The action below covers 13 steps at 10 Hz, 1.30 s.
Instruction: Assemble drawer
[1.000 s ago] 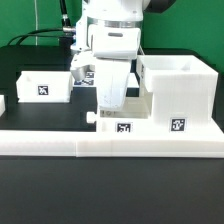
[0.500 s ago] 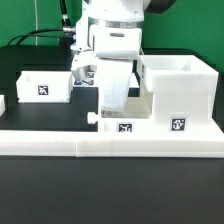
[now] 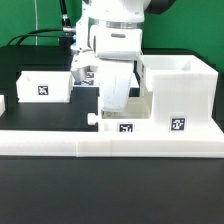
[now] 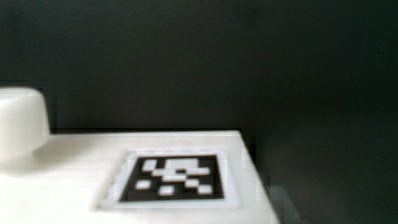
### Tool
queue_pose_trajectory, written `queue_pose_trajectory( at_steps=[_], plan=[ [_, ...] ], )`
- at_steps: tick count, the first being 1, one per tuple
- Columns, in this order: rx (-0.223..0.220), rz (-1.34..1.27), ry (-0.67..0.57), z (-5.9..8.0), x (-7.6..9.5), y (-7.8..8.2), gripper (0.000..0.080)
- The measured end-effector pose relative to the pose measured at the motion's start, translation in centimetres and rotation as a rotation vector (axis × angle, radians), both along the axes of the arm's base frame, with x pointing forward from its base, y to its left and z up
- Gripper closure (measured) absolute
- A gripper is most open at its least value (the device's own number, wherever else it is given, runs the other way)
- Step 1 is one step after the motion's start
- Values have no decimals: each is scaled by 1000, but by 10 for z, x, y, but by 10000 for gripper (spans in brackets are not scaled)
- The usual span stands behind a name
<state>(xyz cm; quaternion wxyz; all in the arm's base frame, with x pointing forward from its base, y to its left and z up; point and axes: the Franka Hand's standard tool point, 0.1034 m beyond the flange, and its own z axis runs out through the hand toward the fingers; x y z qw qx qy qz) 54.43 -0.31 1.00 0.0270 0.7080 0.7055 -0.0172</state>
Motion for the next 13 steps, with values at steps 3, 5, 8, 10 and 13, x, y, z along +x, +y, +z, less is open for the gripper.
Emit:
queue_pose_trajectory(
  at_steps=[3, 5, 8, 10, 13],
  plan=[
    [-8, -9, -2, 0, 0, -1, 757],
    [-15, 19, -2, -1, 1, 2, 757],
    [-78, 15, -43, -2, 1, 8, 752],
    [-79, 8, -57, -3, 1, 6, 752],
    [-79, 8, -57, -3, 1, 6, 752]
  ],
)
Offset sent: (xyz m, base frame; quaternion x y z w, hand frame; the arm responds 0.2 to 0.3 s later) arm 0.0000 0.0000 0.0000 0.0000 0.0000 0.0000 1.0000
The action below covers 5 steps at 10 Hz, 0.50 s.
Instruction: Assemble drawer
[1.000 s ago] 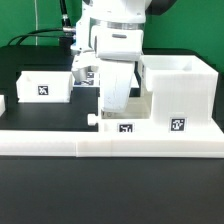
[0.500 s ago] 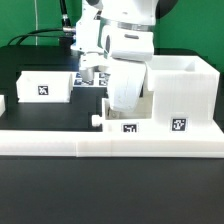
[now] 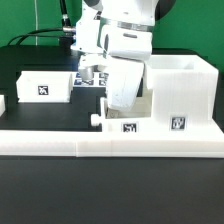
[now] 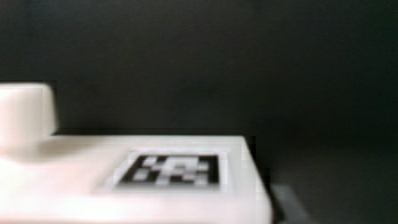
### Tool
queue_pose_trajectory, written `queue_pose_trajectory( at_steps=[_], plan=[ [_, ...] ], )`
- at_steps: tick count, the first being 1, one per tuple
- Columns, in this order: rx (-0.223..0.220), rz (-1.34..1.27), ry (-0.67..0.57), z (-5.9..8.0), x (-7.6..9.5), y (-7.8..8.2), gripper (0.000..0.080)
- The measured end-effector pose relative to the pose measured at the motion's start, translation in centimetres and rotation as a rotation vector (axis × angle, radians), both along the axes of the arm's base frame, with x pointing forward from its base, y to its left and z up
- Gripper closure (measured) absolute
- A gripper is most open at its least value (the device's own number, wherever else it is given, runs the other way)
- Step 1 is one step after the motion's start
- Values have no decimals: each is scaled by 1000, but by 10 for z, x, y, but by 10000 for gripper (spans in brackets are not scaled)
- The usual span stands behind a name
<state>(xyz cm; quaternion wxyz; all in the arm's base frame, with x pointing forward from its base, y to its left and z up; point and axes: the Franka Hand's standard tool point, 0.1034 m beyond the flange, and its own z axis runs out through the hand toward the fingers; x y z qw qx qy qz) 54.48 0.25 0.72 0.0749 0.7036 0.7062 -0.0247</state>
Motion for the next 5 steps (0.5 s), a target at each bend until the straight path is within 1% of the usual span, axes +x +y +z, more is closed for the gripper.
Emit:
queue_pose_trajectory(
  at_steps=[1, 2, 3, 4, 5],
  plan=[
    [-12, -6, 22, 3, 1, -1, 572],
    [-22, -8, 31, 14, 5, -1, 436],
    [-27, -9, 36, 21, 7, 0, 436],
    [-37, -12, 48, 30, 8, 0, 254],
    [-51, -17, 63, 44, 10, -1, 183]
  ],
)
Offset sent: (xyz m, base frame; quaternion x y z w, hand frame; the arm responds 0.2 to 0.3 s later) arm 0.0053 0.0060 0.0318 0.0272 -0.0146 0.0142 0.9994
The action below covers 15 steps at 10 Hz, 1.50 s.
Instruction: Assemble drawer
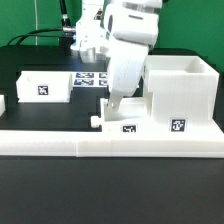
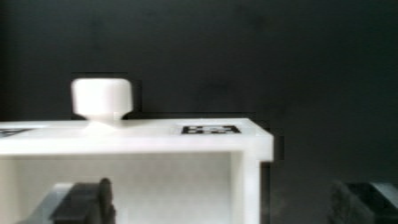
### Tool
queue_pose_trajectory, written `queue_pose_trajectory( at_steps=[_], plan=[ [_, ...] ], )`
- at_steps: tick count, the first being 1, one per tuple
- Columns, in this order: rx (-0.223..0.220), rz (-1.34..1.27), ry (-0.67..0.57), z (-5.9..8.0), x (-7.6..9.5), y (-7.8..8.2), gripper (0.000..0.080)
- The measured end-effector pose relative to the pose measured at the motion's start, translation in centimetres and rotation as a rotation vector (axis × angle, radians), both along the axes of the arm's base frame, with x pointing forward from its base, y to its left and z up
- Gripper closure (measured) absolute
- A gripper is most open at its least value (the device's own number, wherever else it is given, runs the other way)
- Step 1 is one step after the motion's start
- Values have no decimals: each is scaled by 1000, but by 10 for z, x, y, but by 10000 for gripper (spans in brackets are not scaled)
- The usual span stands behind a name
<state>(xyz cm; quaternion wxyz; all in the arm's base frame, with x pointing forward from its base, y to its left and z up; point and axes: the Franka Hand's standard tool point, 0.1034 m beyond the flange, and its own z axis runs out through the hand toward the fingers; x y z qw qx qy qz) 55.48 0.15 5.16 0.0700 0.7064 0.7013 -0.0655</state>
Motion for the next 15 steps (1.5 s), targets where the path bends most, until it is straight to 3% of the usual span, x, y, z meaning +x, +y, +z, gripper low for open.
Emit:
queue_pose_trajectory(
  at_steps=[2, 5, 8, 12, 15],
  plan=[
    [-9, -6, -3, 19, 3, -4, 156],
    [-25, 60, 7, 42, 13, -29, 150],
    [-16, 90, 11, 41, 15, -36, 150],
    [114, 143, 62, 18, 15, -69, 150],
    [224, 123, 109, 6, 16, -73, 150]
  ],
)
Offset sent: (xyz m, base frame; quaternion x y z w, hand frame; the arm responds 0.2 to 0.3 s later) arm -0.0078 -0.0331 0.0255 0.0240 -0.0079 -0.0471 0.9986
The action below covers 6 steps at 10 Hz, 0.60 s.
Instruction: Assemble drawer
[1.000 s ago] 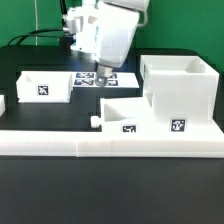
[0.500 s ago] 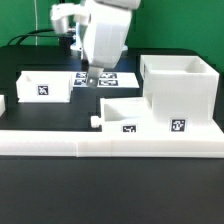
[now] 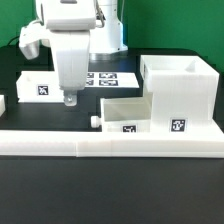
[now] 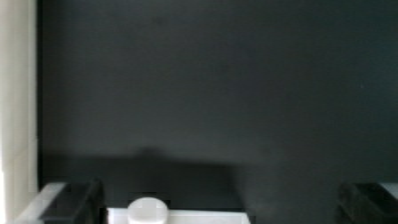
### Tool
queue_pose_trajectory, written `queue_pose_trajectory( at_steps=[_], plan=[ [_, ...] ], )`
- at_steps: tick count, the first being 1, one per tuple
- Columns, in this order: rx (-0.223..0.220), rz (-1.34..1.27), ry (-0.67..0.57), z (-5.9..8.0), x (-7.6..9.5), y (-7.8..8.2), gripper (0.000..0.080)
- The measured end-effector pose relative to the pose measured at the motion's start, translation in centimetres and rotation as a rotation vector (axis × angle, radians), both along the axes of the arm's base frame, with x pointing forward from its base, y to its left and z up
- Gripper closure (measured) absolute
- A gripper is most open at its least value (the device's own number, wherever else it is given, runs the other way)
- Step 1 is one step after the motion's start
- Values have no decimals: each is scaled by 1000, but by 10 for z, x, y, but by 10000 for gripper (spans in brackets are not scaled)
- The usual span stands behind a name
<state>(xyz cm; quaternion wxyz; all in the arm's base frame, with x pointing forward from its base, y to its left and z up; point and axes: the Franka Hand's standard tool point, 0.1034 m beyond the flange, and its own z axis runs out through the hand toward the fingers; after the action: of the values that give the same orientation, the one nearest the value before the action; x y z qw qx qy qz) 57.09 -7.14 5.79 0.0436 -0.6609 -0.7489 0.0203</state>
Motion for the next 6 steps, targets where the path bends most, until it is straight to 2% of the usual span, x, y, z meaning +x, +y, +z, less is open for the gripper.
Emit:
queue_pose_trajectory(
  at_steps=[2, 3, 4, 6],
  plan=[
    [50, -46, 14, -4, 3, 5, 150],
    [88, -32, 30, -5, -3, -6, 150],
    [91, -50, 34, -5, -6, -15, 150],
    [92, -39, 36, -9, -2, -5, 150]
  ],
)
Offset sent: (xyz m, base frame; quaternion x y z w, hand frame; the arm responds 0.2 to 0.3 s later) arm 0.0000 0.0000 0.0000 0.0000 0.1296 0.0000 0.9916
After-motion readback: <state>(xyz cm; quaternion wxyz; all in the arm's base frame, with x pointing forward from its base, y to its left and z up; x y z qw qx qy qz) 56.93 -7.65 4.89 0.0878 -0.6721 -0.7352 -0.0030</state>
